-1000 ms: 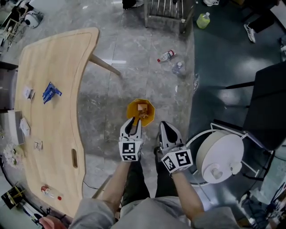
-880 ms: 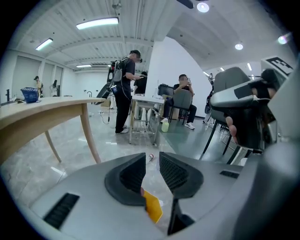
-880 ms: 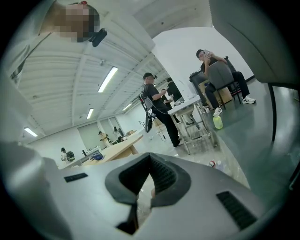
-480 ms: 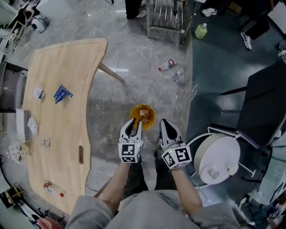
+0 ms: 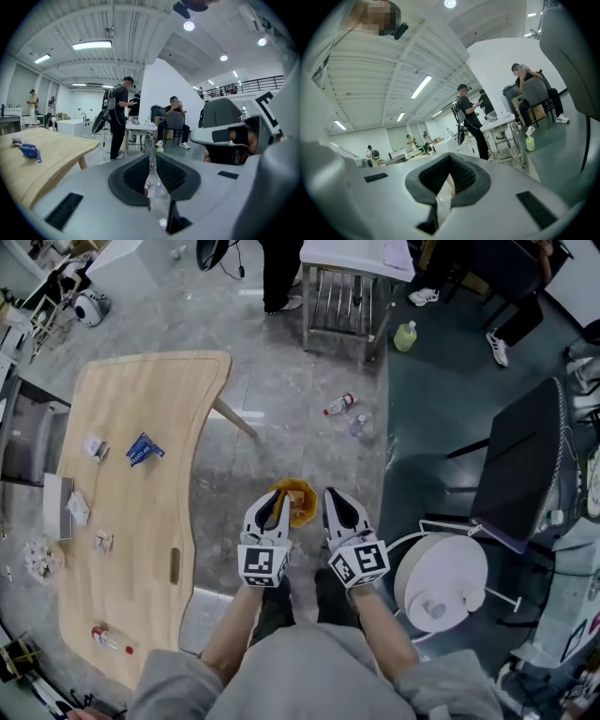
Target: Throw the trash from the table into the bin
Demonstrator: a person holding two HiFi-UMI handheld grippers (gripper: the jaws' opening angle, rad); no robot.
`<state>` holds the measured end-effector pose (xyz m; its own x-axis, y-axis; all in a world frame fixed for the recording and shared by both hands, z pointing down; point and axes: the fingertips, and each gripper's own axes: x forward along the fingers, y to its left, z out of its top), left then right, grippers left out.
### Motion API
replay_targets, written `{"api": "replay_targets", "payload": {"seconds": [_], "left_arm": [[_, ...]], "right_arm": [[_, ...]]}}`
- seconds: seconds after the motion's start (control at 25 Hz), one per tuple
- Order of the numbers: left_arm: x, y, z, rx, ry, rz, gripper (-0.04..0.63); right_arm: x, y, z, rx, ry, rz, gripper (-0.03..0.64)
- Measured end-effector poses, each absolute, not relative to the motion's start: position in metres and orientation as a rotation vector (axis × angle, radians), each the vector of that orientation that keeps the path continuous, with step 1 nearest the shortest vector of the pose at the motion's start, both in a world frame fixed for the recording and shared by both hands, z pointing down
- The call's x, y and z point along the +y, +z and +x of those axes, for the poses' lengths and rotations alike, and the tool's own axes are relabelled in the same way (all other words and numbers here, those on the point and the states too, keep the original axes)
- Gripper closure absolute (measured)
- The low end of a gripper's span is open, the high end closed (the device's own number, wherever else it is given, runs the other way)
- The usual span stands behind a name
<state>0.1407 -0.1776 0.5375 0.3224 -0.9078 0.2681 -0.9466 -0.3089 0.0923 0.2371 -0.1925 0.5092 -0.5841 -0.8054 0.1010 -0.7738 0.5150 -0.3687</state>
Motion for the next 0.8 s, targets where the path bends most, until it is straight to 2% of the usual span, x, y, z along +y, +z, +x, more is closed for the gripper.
{"api": "replay_targets", "payload": {"seconds": [0.32, 0.8], "left_arm": [[-0.167, 0.463, 0.135, -1.765, 0.195, 2.428, 0.588], [-0.157, 0.407, 0.127, -1.841, 0.100, 2.475, 0.589]], "right_arm": [[-0.175, 0.460, 0.223, 2.699, -0.492, -1.318, 0.612], [-0.165, 0.416, 0.211, 2.708, -0.371, -1.262, 0.612]]}}
